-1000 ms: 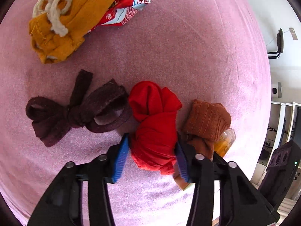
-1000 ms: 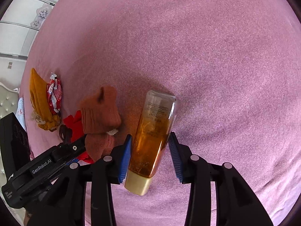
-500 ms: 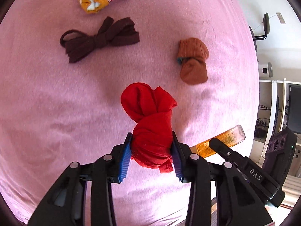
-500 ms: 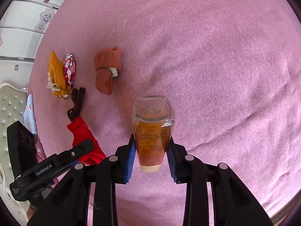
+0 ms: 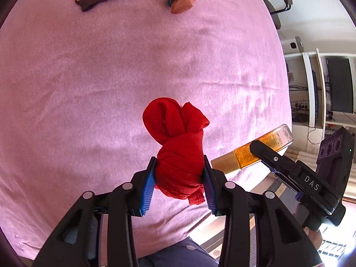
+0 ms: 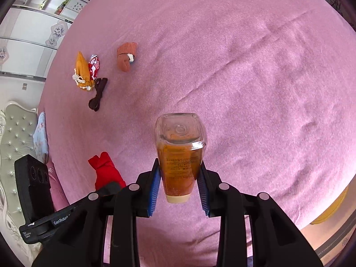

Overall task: Collect trash
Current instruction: 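Carry the red sock and amber bottle over the bucket and release both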

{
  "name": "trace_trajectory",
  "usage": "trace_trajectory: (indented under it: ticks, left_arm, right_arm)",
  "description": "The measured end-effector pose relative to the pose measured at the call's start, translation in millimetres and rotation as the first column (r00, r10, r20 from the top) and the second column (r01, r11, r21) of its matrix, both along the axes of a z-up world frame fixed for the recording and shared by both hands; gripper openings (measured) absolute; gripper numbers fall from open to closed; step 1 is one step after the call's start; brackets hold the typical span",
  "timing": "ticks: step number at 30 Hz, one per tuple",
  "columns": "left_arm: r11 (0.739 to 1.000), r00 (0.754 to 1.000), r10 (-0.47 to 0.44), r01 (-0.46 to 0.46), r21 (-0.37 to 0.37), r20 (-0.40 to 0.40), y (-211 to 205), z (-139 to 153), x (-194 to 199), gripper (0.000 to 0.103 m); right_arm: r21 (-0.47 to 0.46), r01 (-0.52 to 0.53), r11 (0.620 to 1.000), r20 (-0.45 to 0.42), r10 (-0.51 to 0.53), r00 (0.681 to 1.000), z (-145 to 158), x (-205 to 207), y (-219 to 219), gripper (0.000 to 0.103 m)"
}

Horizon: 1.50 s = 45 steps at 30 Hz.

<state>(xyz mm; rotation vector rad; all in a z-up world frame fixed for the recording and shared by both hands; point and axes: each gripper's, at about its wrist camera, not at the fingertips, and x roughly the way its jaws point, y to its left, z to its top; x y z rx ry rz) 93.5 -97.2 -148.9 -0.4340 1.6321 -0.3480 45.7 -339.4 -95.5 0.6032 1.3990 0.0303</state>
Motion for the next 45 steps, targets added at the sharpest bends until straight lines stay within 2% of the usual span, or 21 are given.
trace_trajectory:
  ticks: [7,15,21,29,34,45]
  left_arm:
    - [0.990,0.990,-0.140,0.141,-0.028,0.014,-34,15,-51,0.039]
    - [0.954,0.954,-0.297,0.298,-0.020,0.025,-91,25,-91,0.039]
    - [0.928,0.928,-0.371,0.372,-0.013,0.029,-146,30,-114,0.039]
    - [0.897,0.897,-0.442,0.443,-0.008,0.020,-240,29,-155,0.039]
    - [0.860,0.860,-0.510,0.510,-0.008,0.003,-302,24,-187,0.039]
    - [0.731,0.731,-0.682,0.682,0.007,-0.031,-429,1,-260,0.039]
  right_arm:
    - [0.001,0.109,0.994,0.008,-0.109,0.994,15,-73,-37,0.031]
    - [-0.001,0.212,0.977,0.030,-0.212,0.977,24,-127,-78,0.031]
    - [-0.004,0.263,0.965,0.041,-0.262,0.964,24,-159,-122,0.031]
    - [0.000,0.353,0.936,0.035,-0.353,0.935,21,-221,-208,0.031]
    - [-0.008,0.417,0.909,0.026,-0.417,0.909,17,-265,-260,0.031]
    - [-0.031,0.546,0.837,-0.008,-0.547,0.837,-5,-364,-349,0.031]
